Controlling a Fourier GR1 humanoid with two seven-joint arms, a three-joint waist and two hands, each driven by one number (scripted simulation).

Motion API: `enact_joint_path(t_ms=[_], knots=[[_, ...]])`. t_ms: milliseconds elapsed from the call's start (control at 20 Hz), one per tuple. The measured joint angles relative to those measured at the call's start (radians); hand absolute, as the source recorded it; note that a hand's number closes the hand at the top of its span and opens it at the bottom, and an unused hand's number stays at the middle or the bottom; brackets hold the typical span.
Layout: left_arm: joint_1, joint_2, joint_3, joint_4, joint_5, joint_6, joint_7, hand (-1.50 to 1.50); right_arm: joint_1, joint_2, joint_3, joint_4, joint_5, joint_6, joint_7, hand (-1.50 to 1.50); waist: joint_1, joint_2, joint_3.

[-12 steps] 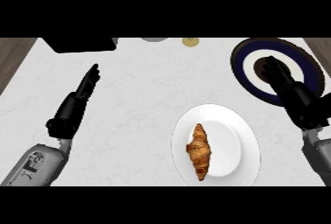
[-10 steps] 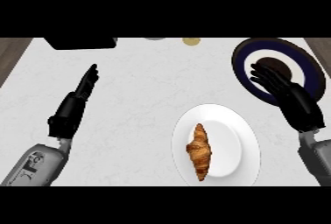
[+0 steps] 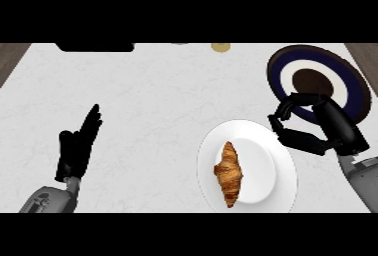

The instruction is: Pick the croissant from the plate and place it in the plate

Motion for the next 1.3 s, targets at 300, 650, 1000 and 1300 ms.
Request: enact_joint_path(t_ms=[300,650,1000,1300], knots=[[0.030,-0.019,0.008,-0.016,0.012,0.031,0.043,0.00,0.213,0.243,0.014,-0.006,-0.129,-0.079,-0.206,-1.50,-0.008,0.015,0.012],[0.039,-0.039,-0.002,-0.051,-0.007,0.048,0.086,0.00,0.257,0.176,0.116,0.010,0.031,0.000,-0.313,-1.50,0.000,0.017,0.010],[0.057,-0.041,-0.010,-0.084,-0.029,0.059,0.114,0.00,0.154,0.053,0.162,-0.078,0.243,0.021,-0.056,-1.50,0.002,0.015,0.007],[0.057,-0.038,0.002,-0.095,-0.032,0.047,0.128,0.00,0.059,0.000,0.221,-0.147,0.295,0.198,0.195,-1.50,0.006,0.017,0.007]])
